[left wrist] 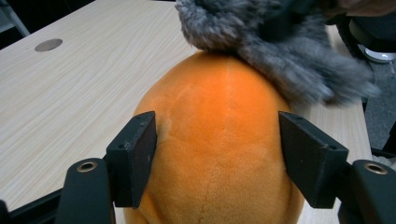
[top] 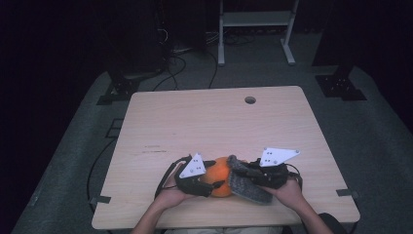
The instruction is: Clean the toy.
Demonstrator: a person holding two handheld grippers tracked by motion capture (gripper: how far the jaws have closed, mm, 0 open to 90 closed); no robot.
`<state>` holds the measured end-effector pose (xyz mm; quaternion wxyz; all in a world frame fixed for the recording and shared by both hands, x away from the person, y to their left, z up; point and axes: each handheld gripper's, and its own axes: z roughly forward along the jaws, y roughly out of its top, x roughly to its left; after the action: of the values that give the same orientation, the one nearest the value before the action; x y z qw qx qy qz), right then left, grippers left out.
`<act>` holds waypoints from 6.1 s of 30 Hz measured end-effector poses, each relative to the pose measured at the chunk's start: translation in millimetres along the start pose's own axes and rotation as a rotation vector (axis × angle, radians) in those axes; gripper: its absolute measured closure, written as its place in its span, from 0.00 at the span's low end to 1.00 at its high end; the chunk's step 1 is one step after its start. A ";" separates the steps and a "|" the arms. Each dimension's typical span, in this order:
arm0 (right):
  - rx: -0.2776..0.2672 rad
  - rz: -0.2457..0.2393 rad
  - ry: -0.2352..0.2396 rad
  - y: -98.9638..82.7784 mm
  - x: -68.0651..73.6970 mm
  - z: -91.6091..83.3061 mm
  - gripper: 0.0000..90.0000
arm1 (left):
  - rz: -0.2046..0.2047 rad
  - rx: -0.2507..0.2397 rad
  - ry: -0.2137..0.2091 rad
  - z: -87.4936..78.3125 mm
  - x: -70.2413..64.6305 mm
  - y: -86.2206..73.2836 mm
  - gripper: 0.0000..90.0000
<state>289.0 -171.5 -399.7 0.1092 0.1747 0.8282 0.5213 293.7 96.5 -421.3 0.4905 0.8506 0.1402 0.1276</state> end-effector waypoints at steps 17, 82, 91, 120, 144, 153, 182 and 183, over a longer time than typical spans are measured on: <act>-0.029 -0.020 0.033 3.7 3.6 0.5 0.85 | -0.030 0.009 0.003 1.5 4.2 -3.5 0.35; -0.065 -0.014 0.010 5.2 1.6 1.0 0.85 | -0.141 -0.029 0.002 -1.1 7.8 6.5 0.30; -0.083 0.032 -0.019 -0.8 -7.9 -7.1 0.85 | -0.089 -0.031 0.027 0.8 2.0 5.0 0.38; -0.040 -0.083 0.028 8.6 7.0 -13.2 0.85 | 0.021 0.029 -0.011 18.3 -19.5 4.5 0.41; -0.004 -0.014 -0.044 -4.0 -21.2 -27.8 0.86 | 0.083 0.033 -0.007 19.4 -27.0 4.4 0.40; -0.065 0.005 0.093 -4.8 -21.8 -25.2 0.86 | -0.031 0.008 -0.023 16.2 -10.3 2.2 0.42; -0.074 0.091 0.092 -6.6 -29.9 -20.5 0.85 | 0.104 0.011 -0.014 14.8 -23.2 3.9 0.44; -0.068 0.109 0.065 -10.3 -35.9 -22.7 0.85 | 0.081 0.003 -0.014 13.5 -20.5 3.6 0.44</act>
<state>311.8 -208.8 -399.3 0.0598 0.1987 0.8023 0.5597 279.8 76.5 -426.3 0.4846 0.8572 0.1025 0.1409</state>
